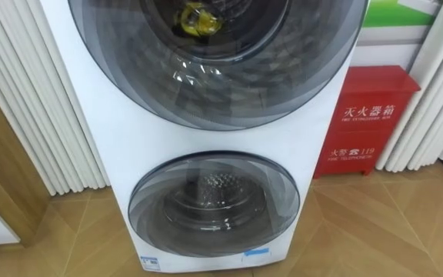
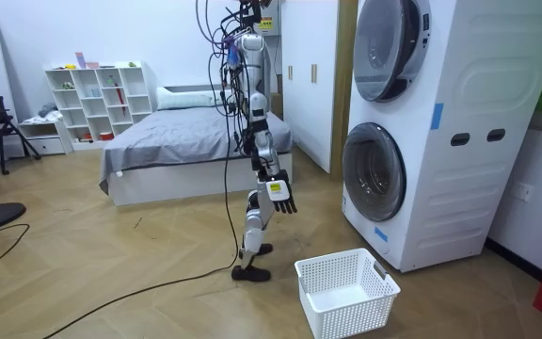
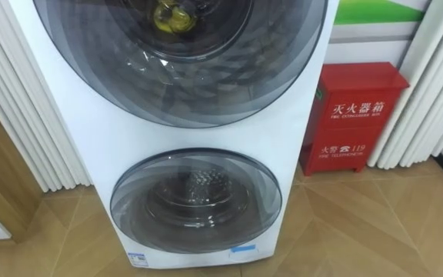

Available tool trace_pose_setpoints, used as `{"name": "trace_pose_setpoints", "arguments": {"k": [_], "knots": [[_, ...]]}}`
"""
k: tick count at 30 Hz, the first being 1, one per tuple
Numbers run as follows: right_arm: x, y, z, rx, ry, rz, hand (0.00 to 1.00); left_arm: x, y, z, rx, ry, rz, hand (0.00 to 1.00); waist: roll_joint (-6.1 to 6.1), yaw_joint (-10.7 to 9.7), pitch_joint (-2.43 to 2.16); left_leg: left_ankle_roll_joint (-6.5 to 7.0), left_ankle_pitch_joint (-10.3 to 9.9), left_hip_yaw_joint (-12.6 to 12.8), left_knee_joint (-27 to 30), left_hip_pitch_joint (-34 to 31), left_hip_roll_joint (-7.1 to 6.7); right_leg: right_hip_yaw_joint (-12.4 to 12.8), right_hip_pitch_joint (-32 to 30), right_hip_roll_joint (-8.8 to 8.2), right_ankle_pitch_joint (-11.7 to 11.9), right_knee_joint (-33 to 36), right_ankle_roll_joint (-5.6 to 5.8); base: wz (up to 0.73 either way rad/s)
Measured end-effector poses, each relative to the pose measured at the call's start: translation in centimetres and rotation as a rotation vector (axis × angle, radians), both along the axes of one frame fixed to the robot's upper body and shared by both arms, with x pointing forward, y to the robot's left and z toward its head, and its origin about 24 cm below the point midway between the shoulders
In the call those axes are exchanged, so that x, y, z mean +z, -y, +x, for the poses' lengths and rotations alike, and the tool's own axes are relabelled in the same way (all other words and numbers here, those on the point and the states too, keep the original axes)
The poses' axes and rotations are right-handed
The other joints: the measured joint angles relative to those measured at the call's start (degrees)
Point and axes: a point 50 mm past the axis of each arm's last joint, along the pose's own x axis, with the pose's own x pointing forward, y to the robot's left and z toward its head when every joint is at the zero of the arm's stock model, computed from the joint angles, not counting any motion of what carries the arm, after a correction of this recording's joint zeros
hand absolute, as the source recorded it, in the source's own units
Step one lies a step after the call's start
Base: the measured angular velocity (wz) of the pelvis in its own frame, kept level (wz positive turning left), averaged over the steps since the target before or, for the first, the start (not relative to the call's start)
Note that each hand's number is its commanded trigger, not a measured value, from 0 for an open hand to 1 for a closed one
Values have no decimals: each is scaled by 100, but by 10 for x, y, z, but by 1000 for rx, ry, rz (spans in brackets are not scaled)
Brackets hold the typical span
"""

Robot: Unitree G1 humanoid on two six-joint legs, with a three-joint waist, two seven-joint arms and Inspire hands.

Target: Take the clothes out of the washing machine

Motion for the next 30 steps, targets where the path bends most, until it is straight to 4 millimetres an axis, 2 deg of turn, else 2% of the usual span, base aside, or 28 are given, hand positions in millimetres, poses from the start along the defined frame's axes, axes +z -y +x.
{"name": "trace_pose_setpoints", "arguments": {"k": [5,6,9,10,11,13,14,16,17,20,23,25,30], "knots": [[1,0,7,-4,27,0,0,0,0,1,7,4,-3,0,-13,20,-1,0,0,3,1,8,0,37,-2,1,0,2,0,0],[2,2,15,-9,52,-4,0,0,0,2,5,8,-6,0,-18,16,2,0,0,3,12,6,0,24,-3,-2,0,4,0,0],[15,8,60,-18,212,-36,0,1,-2,8,-13,18,-20,0,-23,38,25,1,1,43,29,-1,1,45,-14,-6,0,7,0,-8],[25,11,86,-22,300,-53,0,1,-3,9,-7,21,-27,0,-77,42,62,1,2,58,30,2,0,43,-13,-6,0,4,1,-8],[30,12,99,-22,345,-64,0,1,-3,9,-6,21,-28,0,-92,46,62,0,3,61,33,2,0,42,-18,-7,0,11,1,-5],[61,16,149,10,538,-103,0,2,-6,11,-11,28,-24,0,-122,96,59,-6,9,59,34,8,1,50,-12,0,0,8,1,0],[70,17,161,17,590,-114,0,2,-7,12,-12,29,-22,0,-116,119,52,-9,11,59,34,7,1,53,-13,4,1,2,1,0],[108,18,200,34,779,-143,0,3,-13,10,-15,20,-8,0,-189,155,47,-28,24,22,36,3,8,22,-7,8,1,-4,0,7],[116,17,207,39,813,-149,0,4,-15,9,-15,14,-4,0,-221,161,39,-34,27,8,39,3,11,22,-5,11,1,-4,0,12],[158,18,245,10,974,-180,0,3,-17,6,-10,-10,-2,0,-289,158,15,-38,30,-113,95,-83,6,1,-17,17,1,0,-1,18],[185,17,263,11,1065,-206,0,3,-19,5,-19,-29,5,0,-290,174,19,-38,30,-143,99,-104,1,-56,-22,29,1,-5,-1,9],[212,18,274,26,1162,-230,0,4,-21,4,-31,-45,15,0,-293,217,15,-40,32,-236,95,-110,2,-93,-13,33,1,7,-1,15],[240,27,285,23,1231,-312,0,6,-26,8,-106,-60,50,0,-364,455,-21,-65,47,-455,69,-87,12,-107,-13,45,1,27,-1,2]]}}
